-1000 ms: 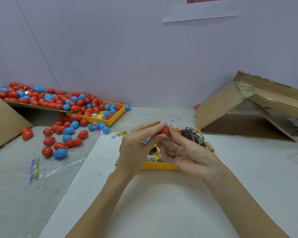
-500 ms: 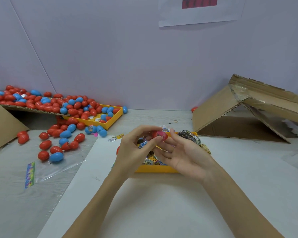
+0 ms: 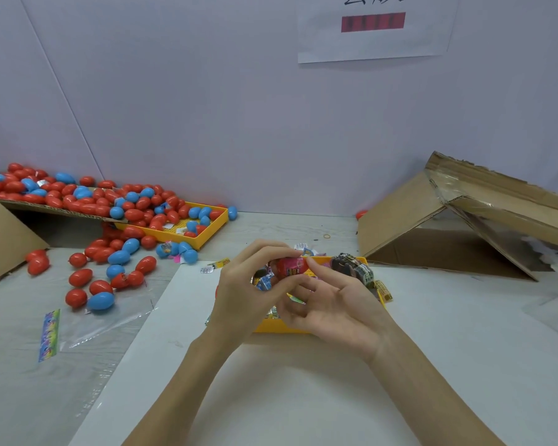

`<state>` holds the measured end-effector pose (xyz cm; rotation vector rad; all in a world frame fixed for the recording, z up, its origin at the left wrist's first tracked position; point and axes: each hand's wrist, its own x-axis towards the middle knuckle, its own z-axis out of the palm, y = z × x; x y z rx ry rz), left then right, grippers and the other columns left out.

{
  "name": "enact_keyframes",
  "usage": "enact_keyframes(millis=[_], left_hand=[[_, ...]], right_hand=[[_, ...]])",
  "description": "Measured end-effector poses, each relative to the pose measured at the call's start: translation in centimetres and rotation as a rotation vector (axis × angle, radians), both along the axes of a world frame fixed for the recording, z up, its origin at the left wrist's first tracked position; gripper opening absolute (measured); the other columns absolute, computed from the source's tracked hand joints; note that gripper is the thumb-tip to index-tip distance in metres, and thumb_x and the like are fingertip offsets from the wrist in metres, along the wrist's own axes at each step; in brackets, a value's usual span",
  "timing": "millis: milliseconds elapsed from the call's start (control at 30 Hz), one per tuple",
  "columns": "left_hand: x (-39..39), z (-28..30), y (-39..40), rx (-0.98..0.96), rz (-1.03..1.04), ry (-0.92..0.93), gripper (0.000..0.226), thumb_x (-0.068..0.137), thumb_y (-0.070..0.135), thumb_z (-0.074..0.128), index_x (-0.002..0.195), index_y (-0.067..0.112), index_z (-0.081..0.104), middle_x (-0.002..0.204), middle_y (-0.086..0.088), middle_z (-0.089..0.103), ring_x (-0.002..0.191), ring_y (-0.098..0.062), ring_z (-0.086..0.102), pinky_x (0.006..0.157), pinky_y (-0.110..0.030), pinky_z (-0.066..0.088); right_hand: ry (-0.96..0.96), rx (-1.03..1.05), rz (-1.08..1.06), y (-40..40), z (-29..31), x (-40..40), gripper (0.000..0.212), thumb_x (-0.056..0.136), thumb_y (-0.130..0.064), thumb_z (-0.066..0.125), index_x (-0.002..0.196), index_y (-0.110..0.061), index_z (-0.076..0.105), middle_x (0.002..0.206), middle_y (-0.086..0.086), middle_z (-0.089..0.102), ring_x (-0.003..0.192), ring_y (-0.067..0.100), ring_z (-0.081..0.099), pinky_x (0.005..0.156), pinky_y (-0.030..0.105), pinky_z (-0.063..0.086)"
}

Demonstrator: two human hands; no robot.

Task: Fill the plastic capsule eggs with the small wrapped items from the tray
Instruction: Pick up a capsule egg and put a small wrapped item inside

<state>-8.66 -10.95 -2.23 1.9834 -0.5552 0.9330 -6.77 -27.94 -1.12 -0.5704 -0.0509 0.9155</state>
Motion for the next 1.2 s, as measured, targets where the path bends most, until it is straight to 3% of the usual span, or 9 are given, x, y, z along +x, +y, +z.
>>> enact_keyframes(millis=[233, 367, 533, 633, 767, 867, 933, 1033, 1200], left_hand=[[0.0, 0.3, 0.6, 0.01, -0.041, 0.034, 0.036, 0.079, 0.017, 0.083, 0.114, 0.01, 0.075, 0.112, 0.0, 0.071, 0.108, -0.017, 0.067, 0.09, -0.025, 0.056], [0.1, 0.0, 0.6, 0.032, 0.005, -0.041, 0.033, 0.08, 0.014, 0.083, 0.112, 0.01, 0.076, 0.111, 0.0, 0.071, 0.105, -0.014, 0.067, 0.089, -0.022, 0.055], [0.5, -0.3, 1.1, 0.151, 0.066, -0.039, 0.036, 0.08, 0.015, 0.083, 0.115, 0.009, 0.075, 0.113, -0.004, 0.07, 0.107, -0.018, 0.066, 0.091, -0.03, 0.057], [0.3, -0.4, 0.8, 0.158, 0.039, 0.063, 0.053, 0.082, 0.028, 0.08, 0.132, 0.015, 0.066, 0.124, -0.001, 0.066, 0.114, -0.015, 0.063, 0.095, -0.023, 0.055], [0.1, -0.4, 1.2, 0.026, 0.083, 0.163, 0.054, 0.091, 0.049, 0.062, 0.14, 0.029, 0.05, 0.129, 0.019, 0.057, 0.116, -0.003, 0.058, 0.095, -0.008, 0.045], [0.4, -0.1, 1.8, -0.025, 0.164, 0.152, 0.04, 0.094, 0.051, 0.05, 0.128, 0.031, 0.056, 0.12, 0.014, 0.06, 0.105, -0.008, 0.063, 0.088, -0.015, 0.052], [0.6, -0.2, 1.9, -0.011, 0.191, 0.168, 0.04, 0.095, 0.051, 0.047, 0.121, 0.024, 0.064, 0.119, 0.009, 0.061, 0.105, -0.011, 0.063, 0.087, -0.02, 0.054], [0.7, -0.3, 2.0, 0.031, 0.203, 0.183, 0.046, 0.097, 0.049, 0.045, 0.11, 0.013, 0.071, 0.112, 0.004, 0.063, 0.105, -0.012, 0.061, 0.089, -0.023, 0.052], [1.4, -1.1, 2.5, 0.006, 0.301, 0.282, 0.035, 0.1, 0.038, 0.05, 0.102, 0.013, 0.073, 0.099, 0.005, 0.066, 0.093, -0.008, 0.06, 0.073, -0.01, 0.046]], right_hand=[[-0.085, -0.03, -0.06, -0.4, 0.0, 0.3, 0.039, 0.07, -0.013, 0.093, 0.099, -0.001, 0.071, 0.095, 0.015, 0.069, 0.088, 0.032, 0.07, 0.087, 0.041, 0.057], [-0.131, -0.033, -0.094, -0.3, -0.3, 0.2, 0.03, 0.089, -0.016, 0.079, 0.113, 0.001, 0.071, 0.108, 0.018, 0.071, 0.099, 0.032, 0.07, 0.094, 0.041, 0.058], [-0.653, -0.526, -0.382, 0.1, -0.6, 0.4, 0.036, 0.093, -0.031, 0.068, 0.115, -0.002, 0.072, 0.105, 0.018, 0.077, 0.098, 0.029, 0.076, 0.077, 0.03, 0.062], [-0.697, -0.626, -0.427, 0.1, -0.7, 0.4, 0.035, 0.092, -0.034, 0.069, 0.108, -0.004, 0.075, 0.094, 0.017, 0.077, 0.084, 0.024, 0.075, 0.07, 0.025, 0.06], [-0.389, -0.379, -0.434, -1.8, 1.3, 2.8, 0.034, 0.096, -0.028, 0.065, 0.113, 0.001, 0.072, 0.097, 0.015, 0.076, 0.081, 0.02, 0.074, 0.066, 0.024, 0.059], [-0.176, 0.107, -0.588, -5.4, 5.3, 5.9, 0.036, 0.097, -0.028, 0.06, 0.118, 0.001, 0.068, 0.096, 0.011, 0.071, 0.073, 0.017, 0.069, 0.061, 0.025, 0.058], [-0.184, 0.188, -0.668, -7.2, 7.1, 7.5, 0.048, 0.103, -0.041, 0.049, 0.124, -0.001, 0.063, 0.1, 0.012, 0.073, 0.074, 0.018, 0.069, 0.064, 0.027, 0.057], [-0.314, -0.151, -0.633, -7.4, 6.3, 8.0, 0.063, 0.108, -0.051, 0.027, 0.125, -0.003, 0.064, 0.096, 0.01, 0.073, 0.072, 0.015, 0.066, 0.063, 0.025, 0.055], [-0.489, -0.43, -0.55, -5.6, 1.7, 6.1, 0.037, 0.109, -0.026, 0.042, 0.113, -0.001, 0.069, 0.082, 0.008, 0.07, 0.065, 0.014, 0.064, 0.056, 0.021, 0.054]])
